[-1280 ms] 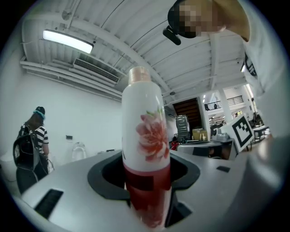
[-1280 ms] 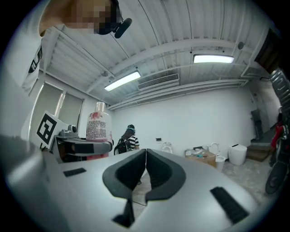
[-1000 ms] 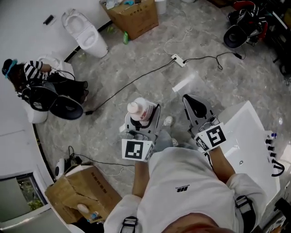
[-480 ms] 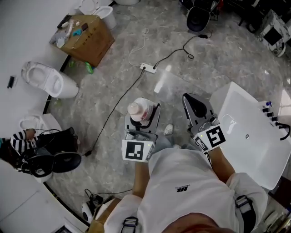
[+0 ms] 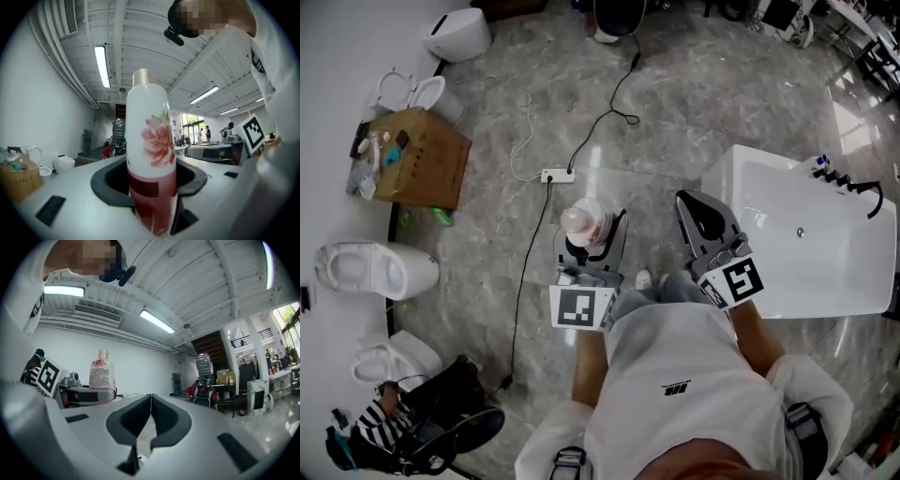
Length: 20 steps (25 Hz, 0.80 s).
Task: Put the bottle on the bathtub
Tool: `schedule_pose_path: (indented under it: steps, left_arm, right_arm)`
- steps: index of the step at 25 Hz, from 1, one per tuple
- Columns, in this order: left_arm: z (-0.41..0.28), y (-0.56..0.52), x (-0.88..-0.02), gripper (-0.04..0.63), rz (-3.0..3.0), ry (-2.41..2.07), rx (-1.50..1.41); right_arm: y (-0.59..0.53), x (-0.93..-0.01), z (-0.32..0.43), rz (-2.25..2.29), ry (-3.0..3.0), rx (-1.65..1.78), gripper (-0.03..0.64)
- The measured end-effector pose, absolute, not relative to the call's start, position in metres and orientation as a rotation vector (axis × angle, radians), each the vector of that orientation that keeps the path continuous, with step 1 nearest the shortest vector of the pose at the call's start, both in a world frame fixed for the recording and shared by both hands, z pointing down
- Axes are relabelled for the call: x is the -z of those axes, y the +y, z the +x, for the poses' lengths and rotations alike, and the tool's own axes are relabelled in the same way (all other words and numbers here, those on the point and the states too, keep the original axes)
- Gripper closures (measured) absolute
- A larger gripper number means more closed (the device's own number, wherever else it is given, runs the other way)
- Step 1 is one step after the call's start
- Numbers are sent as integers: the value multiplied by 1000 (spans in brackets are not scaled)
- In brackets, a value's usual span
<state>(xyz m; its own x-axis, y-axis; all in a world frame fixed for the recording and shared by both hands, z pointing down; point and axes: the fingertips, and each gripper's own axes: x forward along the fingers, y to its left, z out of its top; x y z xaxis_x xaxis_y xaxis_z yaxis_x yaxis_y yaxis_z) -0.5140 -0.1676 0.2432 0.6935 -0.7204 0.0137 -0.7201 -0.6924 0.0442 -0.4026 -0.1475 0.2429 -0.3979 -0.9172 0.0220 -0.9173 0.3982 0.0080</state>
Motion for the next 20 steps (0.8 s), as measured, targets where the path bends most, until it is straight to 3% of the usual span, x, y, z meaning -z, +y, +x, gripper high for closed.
schedule_pose_path:
  steps: [20]
  left_arm:
    - [-325, -272, -258, 374, 3001, -860, -30]
  right_arm:
    - [-224, -259, -220, 2063, -2371, 0, 621]
